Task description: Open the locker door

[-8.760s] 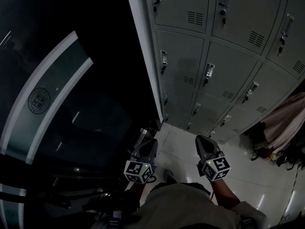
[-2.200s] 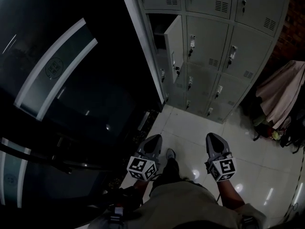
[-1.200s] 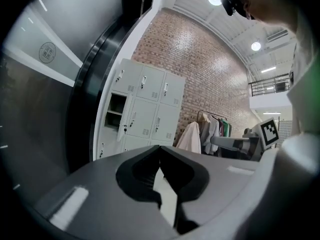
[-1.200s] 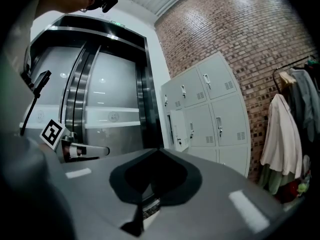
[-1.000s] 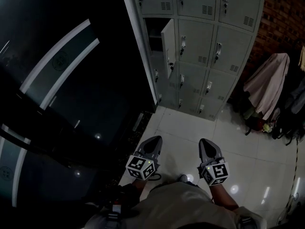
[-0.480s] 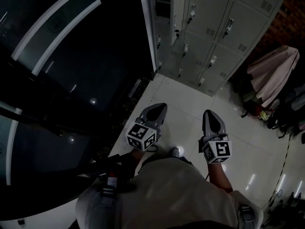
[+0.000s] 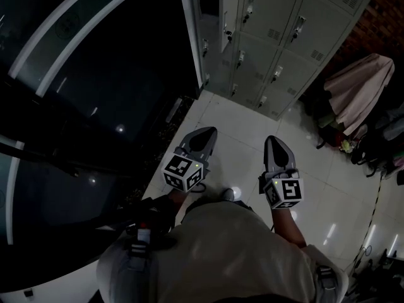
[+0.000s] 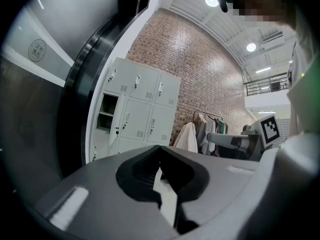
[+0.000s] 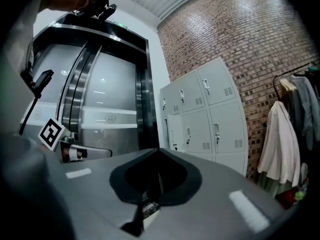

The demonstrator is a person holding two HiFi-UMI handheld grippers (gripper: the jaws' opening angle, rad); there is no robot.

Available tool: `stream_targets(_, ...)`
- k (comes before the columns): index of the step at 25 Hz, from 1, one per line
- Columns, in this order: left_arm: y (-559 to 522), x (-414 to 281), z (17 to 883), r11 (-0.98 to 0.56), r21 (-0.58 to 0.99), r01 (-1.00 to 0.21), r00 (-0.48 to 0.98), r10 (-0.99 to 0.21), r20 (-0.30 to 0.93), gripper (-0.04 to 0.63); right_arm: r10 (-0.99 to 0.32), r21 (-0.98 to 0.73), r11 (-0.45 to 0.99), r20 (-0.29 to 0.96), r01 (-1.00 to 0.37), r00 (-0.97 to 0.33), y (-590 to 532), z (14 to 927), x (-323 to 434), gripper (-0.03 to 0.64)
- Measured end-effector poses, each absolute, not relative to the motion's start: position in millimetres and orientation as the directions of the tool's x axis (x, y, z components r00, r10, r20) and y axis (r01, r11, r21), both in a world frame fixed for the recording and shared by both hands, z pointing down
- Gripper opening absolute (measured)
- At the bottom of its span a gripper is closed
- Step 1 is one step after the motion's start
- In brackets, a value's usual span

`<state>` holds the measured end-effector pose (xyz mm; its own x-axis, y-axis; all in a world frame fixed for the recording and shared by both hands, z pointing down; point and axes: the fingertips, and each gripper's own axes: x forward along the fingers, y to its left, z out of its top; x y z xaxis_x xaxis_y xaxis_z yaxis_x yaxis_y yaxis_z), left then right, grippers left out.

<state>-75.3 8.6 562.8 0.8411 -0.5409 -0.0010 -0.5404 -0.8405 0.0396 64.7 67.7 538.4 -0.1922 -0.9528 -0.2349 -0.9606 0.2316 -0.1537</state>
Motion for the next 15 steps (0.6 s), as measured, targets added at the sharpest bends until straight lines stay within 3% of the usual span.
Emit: stream_targets(15,12.9,-77.2,578.2,-0.834,0.054,-0.55,0.835,-0.55,0.021,0.015,-0.949,-0.187,0.26,-0.232,-0.947,-0.215,76.1,545.1,54.9,0.0)
